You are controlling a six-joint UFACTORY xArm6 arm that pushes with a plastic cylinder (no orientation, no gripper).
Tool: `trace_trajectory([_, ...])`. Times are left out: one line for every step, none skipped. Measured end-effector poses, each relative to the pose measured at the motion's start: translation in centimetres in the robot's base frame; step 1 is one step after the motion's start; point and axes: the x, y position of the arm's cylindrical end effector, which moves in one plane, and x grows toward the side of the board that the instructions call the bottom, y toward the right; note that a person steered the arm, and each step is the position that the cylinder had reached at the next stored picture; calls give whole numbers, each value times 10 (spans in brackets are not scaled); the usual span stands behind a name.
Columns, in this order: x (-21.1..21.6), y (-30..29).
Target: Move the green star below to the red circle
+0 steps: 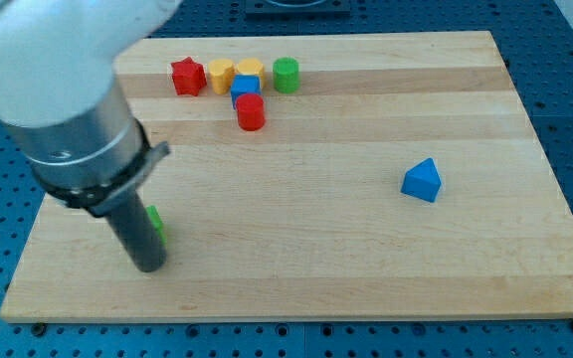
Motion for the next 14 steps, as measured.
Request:
trace_trajectory([0,-35])
trace_trajectory([-14,-56])
trace_trajectory([-26,-36])
trace_trajectory([-26,22])
trace_trajectory([-35,51])
trace_trajectory([-58,58])
trace_trajectory([-91,58])
trace_trajectory([-117,62])
trace_trajectory([-128,67])
trace_trajectory([-107,61])
trace_trajectory([-85,79])
trace_trajectory([-88,95])
trace_trajectory([-105,94])
trace_trajectory([-115,94])
